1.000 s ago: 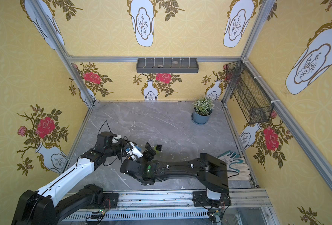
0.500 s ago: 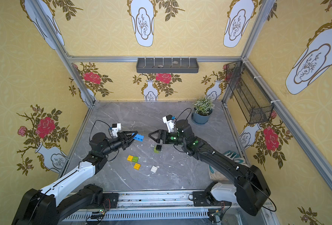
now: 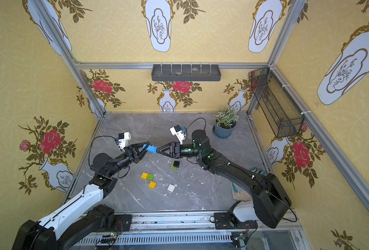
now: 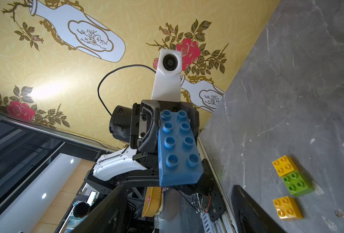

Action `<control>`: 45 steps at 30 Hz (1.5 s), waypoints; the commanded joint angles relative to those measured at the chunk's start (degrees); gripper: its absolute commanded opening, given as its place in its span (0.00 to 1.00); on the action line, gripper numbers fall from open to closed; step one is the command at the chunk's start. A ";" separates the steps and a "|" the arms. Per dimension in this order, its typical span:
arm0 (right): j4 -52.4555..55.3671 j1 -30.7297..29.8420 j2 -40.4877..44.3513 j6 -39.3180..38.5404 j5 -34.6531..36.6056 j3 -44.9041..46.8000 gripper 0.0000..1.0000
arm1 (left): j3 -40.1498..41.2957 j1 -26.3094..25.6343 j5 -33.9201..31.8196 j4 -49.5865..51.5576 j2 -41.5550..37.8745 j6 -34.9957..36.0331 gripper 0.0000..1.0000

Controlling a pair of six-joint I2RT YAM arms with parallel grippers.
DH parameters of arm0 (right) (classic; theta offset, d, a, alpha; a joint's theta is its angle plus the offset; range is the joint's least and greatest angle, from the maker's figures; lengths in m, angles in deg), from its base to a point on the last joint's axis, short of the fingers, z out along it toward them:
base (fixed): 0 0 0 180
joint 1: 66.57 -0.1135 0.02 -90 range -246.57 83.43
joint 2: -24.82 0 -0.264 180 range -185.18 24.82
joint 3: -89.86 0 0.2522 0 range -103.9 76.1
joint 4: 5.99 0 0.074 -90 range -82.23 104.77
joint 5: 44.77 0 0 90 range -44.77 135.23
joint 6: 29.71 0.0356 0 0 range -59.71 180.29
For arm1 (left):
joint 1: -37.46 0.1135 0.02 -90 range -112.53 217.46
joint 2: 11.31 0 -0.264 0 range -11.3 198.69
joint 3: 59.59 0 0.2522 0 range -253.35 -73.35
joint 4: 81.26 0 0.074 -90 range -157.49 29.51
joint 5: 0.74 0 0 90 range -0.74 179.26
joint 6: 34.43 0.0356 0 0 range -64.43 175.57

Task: Assemble the number 4 with lego
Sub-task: Adjust the lego brick.

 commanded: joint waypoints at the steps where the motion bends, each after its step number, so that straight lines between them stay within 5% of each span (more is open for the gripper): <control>1: -1.58 -0.29 -1.11 -1.53 -0.31 -1.29 0.77 | -0.11 -0.30 -0.13 -2.83 -0.41 0.47 0.00; 7: -1.14 -0.38 -2.96 -2.38 -0.03 -2.45 0.59 | -0.27 -0.42 0.08 -2.72 -0.74 0.65 0.00; 26: -0.94 -1.12 -3.30 -3.72 -0.43 -3.13 0.31 | 0.33 -0.79 -0.76 -1.56 0.42 0.92 0.00; 30: 2.59 -1.76 -2.31 -6.15 1.33 -3.04 0.28 | 0.00 -0.77 -1.03 1.33 0.36 1.67 0.34; 36: 13.58 -2.95 -0.21 -12.62 6.24 -4.85 0.27 | -3.80 -0.69 -2.73 18.53 -3.22 8.49 0.61; 41: 24.54 -3.78 1.15 -19.96 10.09 -7.56 0.25 | -10.54 1.11 -6.45 42.45 -7.41 21.82 0.69; 45: 35.66 -3.49 3.52 -29.57 9.87 -10.89 0.25 | -15.55 3.22 -1.94 53.22 -8.30 34.35 0.68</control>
